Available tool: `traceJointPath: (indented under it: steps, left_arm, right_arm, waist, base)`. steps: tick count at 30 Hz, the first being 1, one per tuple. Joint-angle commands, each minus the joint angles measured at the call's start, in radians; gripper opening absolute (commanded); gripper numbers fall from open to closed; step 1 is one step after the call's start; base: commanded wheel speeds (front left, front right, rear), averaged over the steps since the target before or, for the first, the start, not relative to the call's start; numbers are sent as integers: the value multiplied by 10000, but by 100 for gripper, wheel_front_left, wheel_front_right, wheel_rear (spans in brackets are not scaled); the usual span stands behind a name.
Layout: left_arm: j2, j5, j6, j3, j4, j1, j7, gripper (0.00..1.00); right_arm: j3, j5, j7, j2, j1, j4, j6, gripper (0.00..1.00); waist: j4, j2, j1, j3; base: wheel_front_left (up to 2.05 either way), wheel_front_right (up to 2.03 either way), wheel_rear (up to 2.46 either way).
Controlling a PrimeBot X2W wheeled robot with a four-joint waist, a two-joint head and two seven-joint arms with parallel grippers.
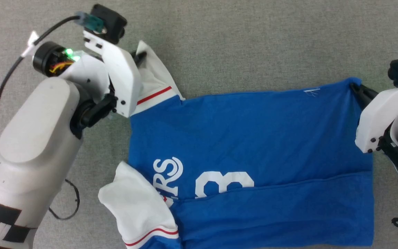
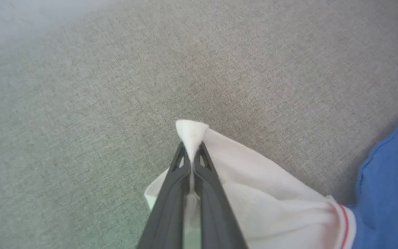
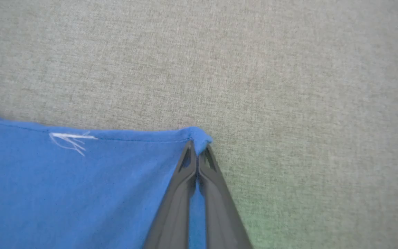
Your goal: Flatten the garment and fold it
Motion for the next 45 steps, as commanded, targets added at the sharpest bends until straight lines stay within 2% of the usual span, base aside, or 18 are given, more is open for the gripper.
traceJointPath:
  steps: [1, 8, 15, 27, 35, 40, 45]
  left_arm:
    - [-19, 6, -53, 94, 2, -94, -349, 0]
    - [62, -80, 75, 579, -424, 564, -1913, 0]
    - [452, -281, 864, 1260, -1995, 2202, -3002, 0]
    - [1201, -702, 2356, 1861, -5323, 5587, -3204, 0]
    - [1628, -1454, 3297, 2406, -6465, 8290, -3186, 0]
    - [1654, -1976, 3440, 2483, -6775, 9614, -3244, 0]
    - [1443, -2371, 3273, 2066, -6620, 10240, -3073, 0]
  right_arm:
    - [-54, 15, -179, 32, -94, 92, -9, 0]
    - [-326, 82, -1041, 112, 371, -39, -9, 0]
    - [-706, 284, -1657, 218, 1332, -386, -9, 0]
    - [-929, 649, -2168, 519, 3045, -998, -9, 0]
    - [-1429, 811, -2354, 948, 4308, -1314, -9, 0]
    - [-1647, 799, -2269, 1251, 5064, -1617, -9, 0]
    - [-1557, 747, -2060, 1435, 5461, -1648, -9, 0]
  waist:
    - [-10, 0, -1, -46]
    - [-50, 0, -1, -594]
    - [-18, 0, -1, -1368]
    - [81, 0, -1, -2444]
    - [175, 0, -1, -2918]
    - [230, 0, -1, -3126]
    - [226, 0, -1, -3224]
  base:
    - [0, 0, 0]
    - [0, 0, 0]
    - [0, 0, 0]
    - [0, 0, 0]
    - [0, 0, 0]
    - [0, 0, 0]
    - [0, 0, 0]
